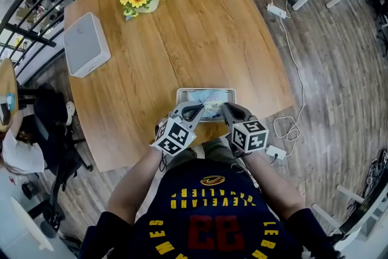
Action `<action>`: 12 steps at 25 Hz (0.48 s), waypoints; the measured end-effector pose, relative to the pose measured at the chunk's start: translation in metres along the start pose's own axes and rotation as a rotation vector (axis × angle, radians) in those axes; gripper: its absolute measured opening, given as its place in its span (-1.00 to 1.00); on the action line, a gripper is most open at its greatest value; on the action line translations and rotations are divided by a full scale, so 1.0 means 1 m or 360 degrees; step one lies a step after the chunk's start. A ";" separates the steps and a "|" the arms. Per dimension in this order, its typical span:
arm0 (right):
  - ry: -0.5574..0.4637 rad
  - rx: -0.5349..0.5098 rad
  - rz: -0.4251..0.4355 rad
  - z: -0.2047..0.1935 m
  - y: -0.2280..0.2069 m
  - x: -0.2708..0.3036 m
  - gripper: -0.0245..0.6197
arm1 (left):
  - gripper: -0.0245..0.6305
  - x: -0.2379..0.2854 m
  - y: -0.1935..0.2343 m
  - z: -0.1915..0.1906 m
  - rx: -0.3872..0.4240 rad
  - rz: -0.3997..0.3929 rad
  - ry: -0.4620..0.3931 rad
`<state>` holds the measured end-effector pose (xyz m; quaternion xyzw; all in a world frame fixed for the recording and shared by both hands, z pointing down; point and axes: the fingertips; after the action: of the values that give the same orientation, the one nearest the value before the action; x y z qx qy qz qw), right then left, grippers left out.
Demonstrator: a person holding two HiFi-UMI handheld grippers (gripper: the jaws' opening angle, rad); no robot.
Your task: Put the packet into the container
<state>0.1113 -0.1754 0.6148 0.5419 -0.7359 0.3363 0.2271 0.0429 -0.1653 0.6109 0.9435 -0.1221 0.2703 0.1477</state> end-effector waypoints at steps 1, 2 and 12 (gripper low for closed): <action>0.0002 -0.0002 -0.0003 -0.001 -0.001 0.001 -0.87 | -0.90 0.001 0.000 -0.001 -0.0001 0.0000 0.0006; 0.0004 -0.0005 -0.0005 -0.001 -0.001 0.002 -0.87 | -0.90 0.002 0.001 -0.002 -0.0003 0.0001 0.0010; 0.0033 -0.0029 -0.0020 -0.004 -0.002 0.008 -0.87 | -0.90 0.006 0.006 -0.010 -0.0025 0.0002 0.0061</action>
<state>0.1103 -0.1778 0.6239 0.5408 -0.7332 0.3338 0.2419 0.0415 -0.1683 0.6237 0.9369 -0.1219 0.2874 0.1574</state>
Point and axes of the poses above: the fingertips, and each gripper's own axes: x forward along the fingers, y to its left, z out of its top, and after that the axes turned 15 degrees about -z, right-handed
